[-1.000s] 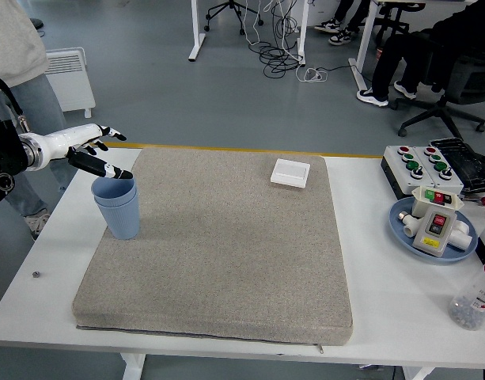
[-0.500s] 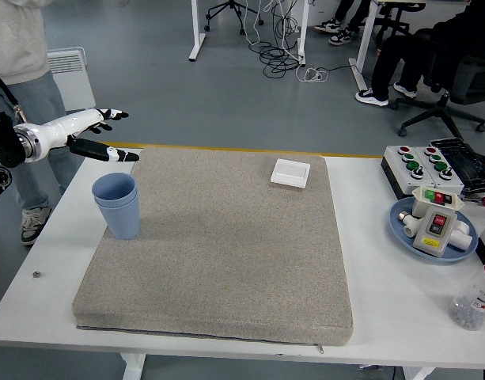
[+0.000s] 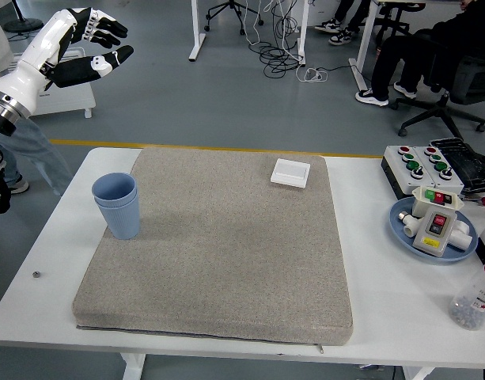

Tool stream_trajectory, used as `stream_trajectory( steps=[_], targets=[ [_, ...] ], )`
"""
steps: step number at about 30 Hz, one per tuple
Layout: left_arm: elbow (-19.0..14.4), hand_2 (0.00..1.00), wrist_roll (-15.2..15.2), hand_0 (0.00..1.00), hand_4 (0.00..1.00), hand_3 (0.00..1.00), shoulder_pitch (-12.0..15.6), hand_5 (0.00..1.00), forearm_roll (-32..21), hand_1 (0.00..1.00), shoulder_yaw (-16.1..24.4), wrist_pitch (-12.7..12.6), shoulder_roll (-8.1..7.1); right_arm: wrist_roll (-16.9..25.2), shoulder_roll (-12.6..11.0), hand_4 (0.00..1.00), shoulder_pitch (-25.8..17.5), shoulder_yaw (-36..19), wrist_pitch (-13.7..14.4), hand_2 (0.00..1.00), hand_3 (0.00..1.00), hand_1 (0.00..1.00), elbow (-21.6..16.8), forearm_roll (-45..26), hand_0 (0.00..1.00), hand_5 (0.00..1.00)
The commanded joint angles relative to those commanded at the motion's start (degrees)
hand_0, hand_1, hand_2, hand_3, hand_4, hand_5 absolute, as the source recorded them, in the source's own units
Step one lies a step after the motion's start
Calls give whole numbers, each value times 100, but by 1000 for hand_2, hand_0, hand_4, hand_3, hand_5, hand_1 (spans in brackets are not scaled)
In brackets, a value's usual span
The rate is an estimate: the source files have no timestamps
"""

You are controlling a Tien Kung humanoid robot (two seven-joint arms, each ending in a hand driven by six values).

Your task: Push cup pick cup insert cup

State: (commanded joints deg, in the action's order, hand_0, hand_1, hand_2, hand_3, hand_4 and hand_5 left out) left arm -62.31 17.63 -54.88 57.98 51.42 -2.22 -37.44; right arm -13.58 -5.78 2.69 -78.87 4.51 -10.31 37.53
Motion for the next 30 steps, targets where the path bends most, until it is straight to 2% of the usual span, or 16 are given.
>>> stream_trajectory(
  steps=[2, 3, 7, 8, 9, 12, 14, 15, 17, 20, 21, 24, 26, 27, 29, 30],
  targets=[
    [-223, 498, -192, 494, 606, 471, 143, 537, -431, 529, 154, 11, 28, 5, 1, 199, 7, -9, 2, 685, 619, 656, 0, -5, 762, 612],
    [-281, 494, -243, 499, 576, 473, 184, 633, -572, 536, 199, 5, 42, 7, 1, 199, 9, -14, 2, 685, 619, 655, 0, -4, 762, 612],
    [-786, 494, -788, 499, 576, 473, 631, 633, -1477, 536, 747, -21, 211, 31, 4, 199, 12, -54, -4, 685, 619, 655, 0, -8, 762, 612],
    [-825, 494, -974, 499, 576, 473, 716, 633, -1701, 536, 924, 15, 271, 39, 4, 199, 8, -48, -7, 685, 619, 655, 0, -38, 762, 612],
    [-832, 588, -1116, 578, 606, 511, 761, 749, -1961, 631, 1055, 47, 308, 45, 3, 200, 7, -49, -8, 685, 620, 655, 0, -49, 762, 608],
    [-735, 588, -1639, 578, 606, 511, 885, 749, -2706, 631, 1543, 234, 440, 66, -4, 200, 11, -73, -8, 685, 620, 655, 0, -51, 762, 608],
    [-703, 588, -1832, 578, 606, 511, 962, 749, -3153, 631, 1777, 300, 464, 74, -7, 200, 7, -79, -7, 685, 620, 655, 0, -55, 762, 608],
    [-699, 833, -1910, 725, 701, 695, 1017, 998, -3376, 790, 1897, 338, 467, 80, -8, 199, 4, -85, -4, 679, 618, 653, 0, -57, 762, 610],
    [-690, 833, -2008, 725, 701, 695, 1097, 998, -3898, 790, 2078, 369, 485, 93, -5, 199, -6, -98, 1, 679, 618, 653, 0, -65, 762, 610],
    [-640, 833, -2150, 725, 701, 695, 1271, 998, -4605, 790, 2669, 306, 620, 124, 9, 199, -54, -145, 14, 679, 618, 653, 0, -84, 762, 610],
    [-633, 886, -2168, 756, 732, 747, 1313, 998, -4866, 812, 2844, 302, 648, 124, 10, 199, -61, -155, 12, 678, 618, 652, 0, -69, 762, 609],
    [-608, 886, -2278, 756, 732, 747, 1427, 998, -5574, 812, 3167, 372, 658, 122, 8, 199, -71, -173, 10, 678, 618, 652, 0, -39, 762, 609],
    [-597, 886, -2561, 756, 732, 747, 1585, 998, -6058, 812, 3415, 400, 644, 122, 7, 199, -86, -188, 11, 678, 618, 652, 0, -26, 762, 609],
    [-619, 821, -2661, 738, 735, 728, 1685, 998, -6281, 780, 3539, 451, 668, 118, 5, 199, -94, -204, 10, 677, 618, 651, 0, 9, 762, 608],
    [-666, 821, -2729, 738, 735, 728, 1892, 998, -6636, 780, 3823, 523, 704, 111, 1, 199, -103, -226, 9, 677, 618, 651, 0, 66, 762, 608],
    [-715, 821, -2736, 738, 735, 728, 2108, 998, -6709, 780, 4058, 619, 754, 103, 3, 199, -110, -268, 16, 677, 618, 651, 0, 134, 762, 608]
  ],
)
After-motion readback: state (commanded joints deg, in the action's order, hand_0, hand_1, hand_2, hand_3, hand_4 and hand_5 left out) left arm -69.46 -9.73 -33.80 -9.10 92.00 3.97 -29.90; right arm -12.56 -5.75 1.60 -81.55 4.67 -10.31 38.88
